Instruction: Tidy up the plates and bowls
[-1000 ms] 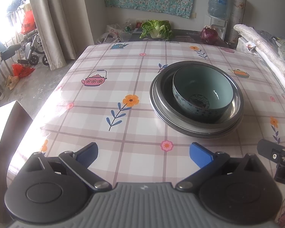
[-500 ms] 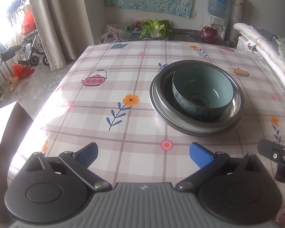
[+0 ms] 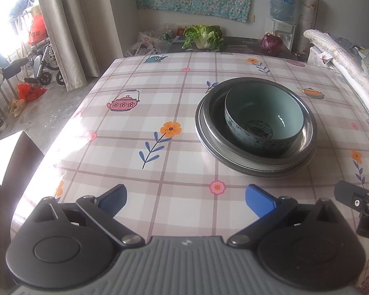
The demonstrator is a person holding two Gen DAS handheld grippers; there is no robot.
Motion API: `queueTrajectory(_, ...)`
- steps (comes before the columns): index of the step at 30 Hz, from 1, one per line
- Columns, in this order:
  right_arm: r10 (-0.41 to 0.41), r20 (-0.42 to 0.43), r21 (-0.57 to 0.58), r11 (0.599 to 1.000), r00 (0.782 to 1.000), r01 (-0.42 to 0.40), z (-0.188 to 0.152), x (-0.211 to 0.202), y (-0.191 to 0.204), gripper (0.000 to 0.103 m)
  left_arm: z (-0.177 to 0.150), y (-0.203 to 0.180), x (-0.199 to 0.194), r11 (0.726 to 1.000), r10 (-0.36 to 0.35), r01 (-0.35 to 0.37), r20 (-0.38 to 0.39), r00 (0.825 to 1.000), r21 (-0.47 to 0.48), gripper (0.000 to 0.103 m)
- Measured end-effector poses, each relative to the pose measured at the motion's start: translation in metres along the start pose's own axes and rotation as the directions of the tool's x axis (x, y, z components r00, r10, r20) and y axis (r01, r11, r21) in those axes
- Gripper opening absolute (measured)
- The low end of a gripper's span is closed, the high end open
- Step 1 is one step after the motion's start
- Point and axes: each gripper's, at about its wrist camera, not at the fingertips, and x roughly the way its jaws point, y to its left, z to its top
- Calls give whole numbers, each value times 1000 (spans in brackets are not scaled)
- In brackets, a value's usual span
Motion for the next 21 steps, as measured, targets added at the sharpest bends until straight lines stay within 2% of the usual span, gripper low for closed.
queueTrajectory(21, 4, -3, -9, 1000, 1000, -4, 2, 0, 2, 102, 1, 1, 0, 1000, 12, -12, 5, 1000, 6, 103)
